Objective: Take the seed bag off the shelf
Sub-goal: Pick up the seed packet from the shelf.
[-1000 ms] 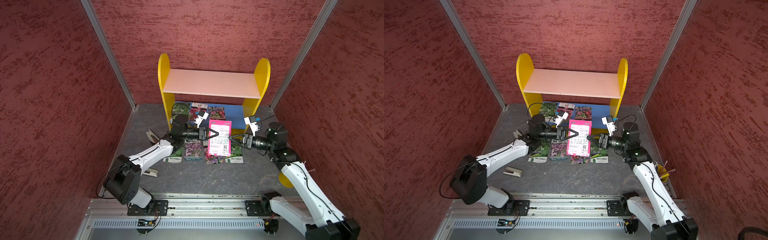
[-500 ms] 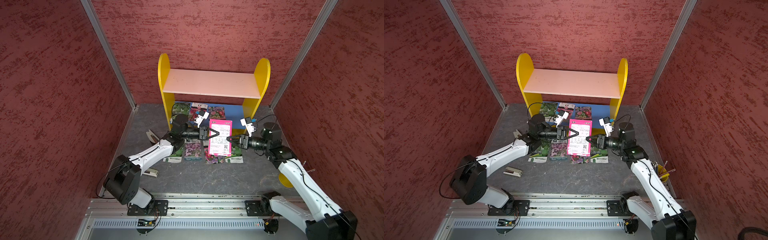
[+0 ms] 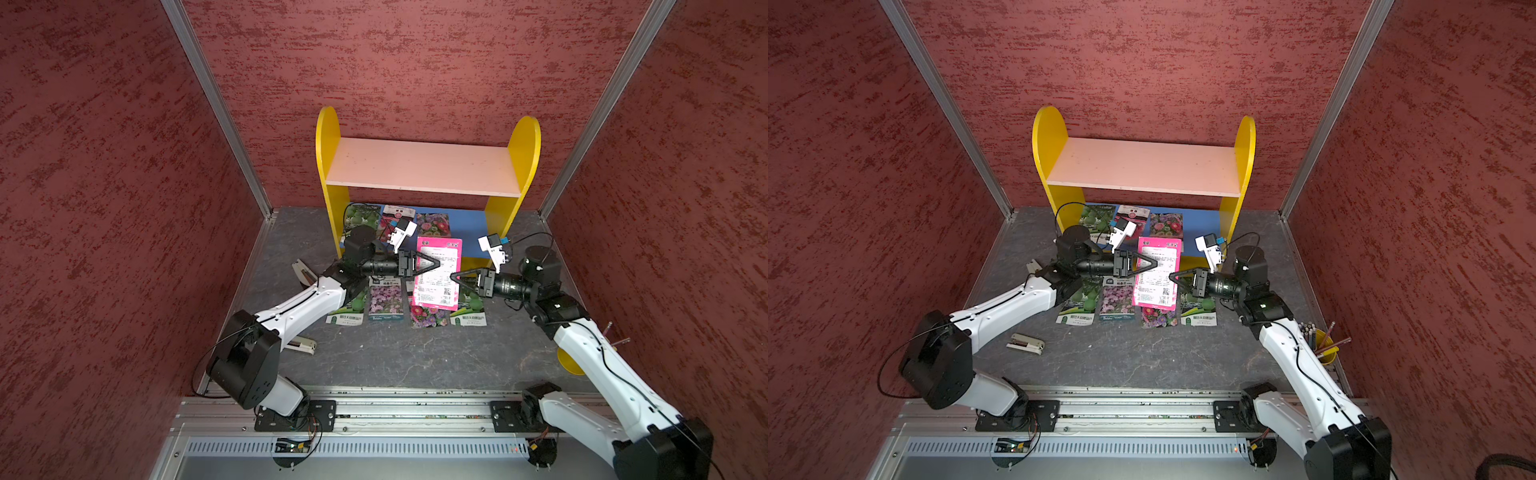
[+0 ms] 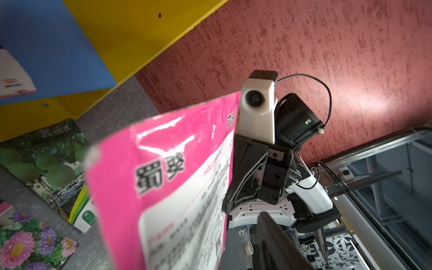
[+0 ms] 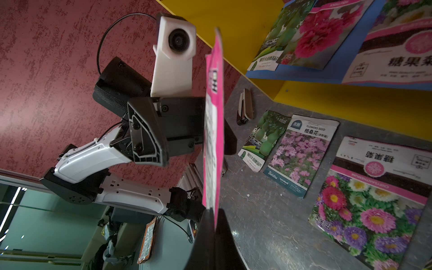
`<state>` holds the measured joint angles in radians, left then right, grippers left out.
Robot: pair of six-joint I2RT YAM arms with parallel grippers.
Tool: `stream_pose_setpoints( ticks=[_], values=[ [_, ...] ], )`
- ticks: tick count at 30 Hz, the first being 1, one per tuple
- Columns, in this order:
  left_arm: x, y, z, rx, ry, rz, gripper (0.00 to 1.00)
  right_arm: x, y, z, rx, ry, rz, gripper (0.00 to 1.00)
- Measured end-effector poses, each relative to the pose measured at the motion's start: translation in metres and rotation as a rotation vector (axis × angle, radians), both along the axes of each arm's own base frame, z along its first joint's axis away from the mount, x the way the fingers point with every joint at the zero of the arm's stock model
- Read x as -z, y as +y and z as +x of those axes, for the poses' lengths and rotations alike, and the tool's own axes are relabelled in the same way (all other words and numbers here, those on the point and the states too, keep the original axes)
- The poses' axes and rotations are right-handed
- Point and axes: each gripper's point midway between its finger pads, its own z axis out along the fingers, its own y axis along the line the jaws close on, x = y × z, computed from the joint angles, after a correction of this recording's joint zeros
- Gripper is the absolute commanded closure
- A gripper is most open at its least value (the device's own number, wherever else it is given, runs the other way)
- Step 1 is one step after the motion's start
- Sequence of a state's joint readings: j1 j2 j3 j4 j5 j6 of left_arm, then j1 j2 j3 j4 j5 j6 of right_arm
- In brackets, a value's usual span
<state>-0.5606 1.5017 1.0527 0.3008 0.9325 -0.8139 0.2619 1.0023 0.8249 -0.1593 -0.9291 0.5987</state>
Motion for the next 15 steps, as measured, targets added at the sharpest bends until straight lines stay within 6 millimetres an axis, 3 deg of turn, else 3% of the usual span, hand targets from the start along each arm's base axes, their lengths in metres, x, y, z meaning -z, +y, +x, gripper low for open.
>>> stream_pose_setpoints(
  ticks=[1,7,11,15],
  values=[
    [0.003,0.004,0.003,-0.020,0.004,0.019,0.00,0.001,0.000,0.001,0.009,0.001,-0.005,1.00],
    [0.005,0.046,0.015,-0.166,0.003,0.132,0.00,0.007,0.007,-0.003,0.049,0.012,-0.042,1.00],
    [-0.010,0.075,0.007,-0.246,-0.052,0.191,0.00,0.019,0.017,-0.018,0.048,0.029,-0.059,1.00],
    [-0.018,0.099,-0.009,-0.295,-0.093,0.250,0.00,0.046,0.030,-0.034,0.034,0.089,-0.083,1.00]
  ],
)
